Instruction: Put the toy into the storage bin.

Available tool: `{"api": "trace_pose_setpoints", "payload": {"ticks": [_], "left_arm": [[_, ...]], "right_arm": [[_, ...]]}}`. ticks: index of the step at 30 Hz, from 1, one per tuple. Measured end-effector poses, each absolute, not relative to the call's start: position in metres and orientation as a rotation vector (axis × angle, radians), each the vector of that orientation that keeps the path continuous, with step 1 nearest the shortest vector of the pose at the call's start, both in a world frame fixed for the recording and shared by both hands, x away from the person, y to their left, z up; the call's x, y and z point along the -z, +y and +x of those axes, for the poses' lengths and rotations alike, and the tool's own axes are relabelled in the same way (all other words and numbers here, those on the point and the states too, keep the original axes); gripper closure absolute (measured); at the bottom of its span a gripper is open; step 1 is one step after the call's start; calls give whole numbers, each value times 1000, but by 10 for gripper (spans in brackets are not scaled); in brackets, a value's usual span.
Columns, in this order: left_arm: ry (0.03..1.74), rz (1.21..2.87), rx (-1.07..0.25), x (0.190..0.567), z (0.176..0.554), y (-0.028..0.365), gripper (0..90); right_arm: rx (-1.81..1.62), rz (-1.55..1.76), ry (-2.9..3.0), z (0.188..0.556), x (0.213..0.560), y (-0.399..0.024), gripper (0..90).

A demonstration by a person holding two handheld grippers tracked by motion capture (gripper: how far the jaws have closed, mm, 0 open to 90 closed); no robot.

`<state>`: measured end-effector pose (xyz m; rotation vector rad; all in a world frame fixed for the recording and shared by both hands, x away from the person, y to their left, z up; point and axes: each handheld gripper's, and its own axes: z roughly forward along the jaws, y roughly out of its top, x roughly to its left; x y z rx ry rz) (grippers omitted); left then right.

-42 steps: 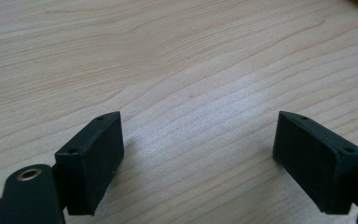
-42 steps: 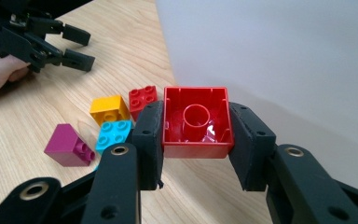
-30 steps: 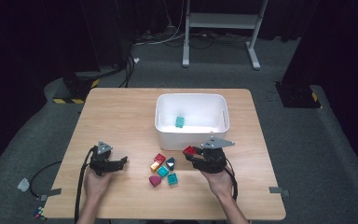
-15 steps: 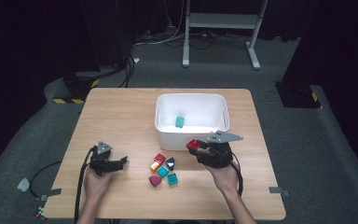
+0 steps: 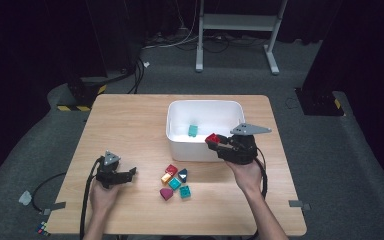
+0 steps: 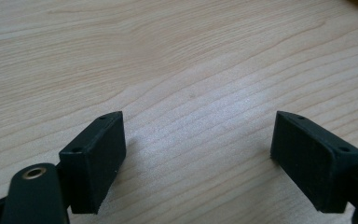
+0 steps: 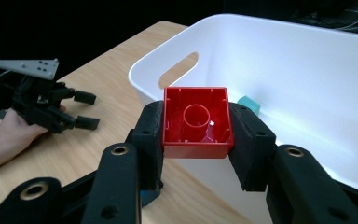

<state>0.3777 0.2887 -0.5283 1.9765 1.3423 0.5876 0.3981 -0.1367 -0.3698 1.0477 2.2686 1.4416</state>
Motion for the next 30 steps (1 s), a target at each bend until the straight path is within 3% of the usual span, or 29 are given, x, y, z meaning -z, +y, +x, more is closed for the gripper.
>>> {"api": "trace_pose_setpoints", "payload": {"ticks": [16, 30], "left_arm": [[1343, 1976, -587, 528, 378, 289, 181], [1343, 1976, -586, 528, 378, 289, 181]], "right_arm": [[-1387, 1127, 2210, 437, 353, -130, 591], [-1323, 1201, 2191, 470, 367, -126, 589]]}}
